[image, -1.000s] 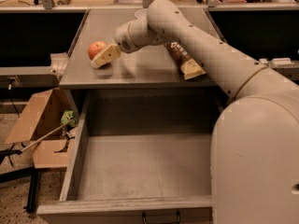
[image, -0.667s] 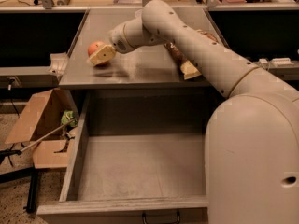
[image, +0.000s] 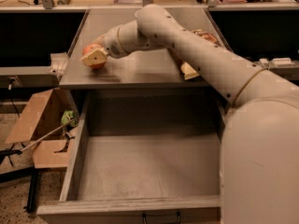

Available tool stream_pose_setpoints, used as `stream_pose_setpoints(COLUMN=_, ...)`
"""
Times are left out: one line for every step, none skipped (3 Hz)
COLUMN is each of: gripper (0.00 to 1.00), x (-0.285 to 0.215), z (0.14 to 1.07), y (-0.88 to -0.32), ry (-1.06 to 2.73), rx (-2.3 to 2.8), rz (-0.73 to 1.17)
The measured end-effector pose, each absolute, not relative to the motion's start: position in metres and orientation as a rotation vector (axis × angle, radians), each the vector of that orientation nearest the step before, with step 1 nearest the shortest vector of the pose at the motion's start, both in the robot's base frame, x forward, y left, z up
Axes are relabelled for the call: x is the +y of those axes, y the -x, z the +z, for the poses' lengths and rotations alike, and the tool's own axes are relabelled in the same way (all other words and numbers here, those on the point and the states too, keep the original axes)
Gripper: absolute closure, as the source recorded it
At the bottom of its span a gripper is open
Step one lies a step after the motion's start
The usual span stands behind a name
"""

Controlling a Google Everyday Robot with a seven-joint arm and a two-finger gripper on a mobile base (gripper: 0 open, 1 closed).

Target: Place apple into top drawer

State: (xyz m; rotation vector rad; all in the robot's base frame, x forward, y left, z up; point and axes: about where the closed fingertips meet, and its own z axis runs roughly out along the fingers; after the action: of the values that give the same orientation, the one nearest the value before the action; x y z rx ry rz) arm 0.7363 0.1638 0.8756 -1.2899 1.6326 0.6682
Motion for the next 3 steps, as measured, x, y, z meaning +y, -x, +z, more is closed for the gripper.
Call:
stream_pose_setpoints(gripper=0.92, x=0.161, z=0.895, y=-0.699, ry=1.288, rx=1.551, rz=0.683)
stream_pose_setpoints(gripper=1.0, x=0.154, z=0.913, y=-0.652, ry=1.325, rx=1.458, rz=0.729)
stream_pose_setpoints(gripper=1.0, x=0.155, z=0.897, y=-0.609, ry=1.43, rx=1.43, rz=0.836)
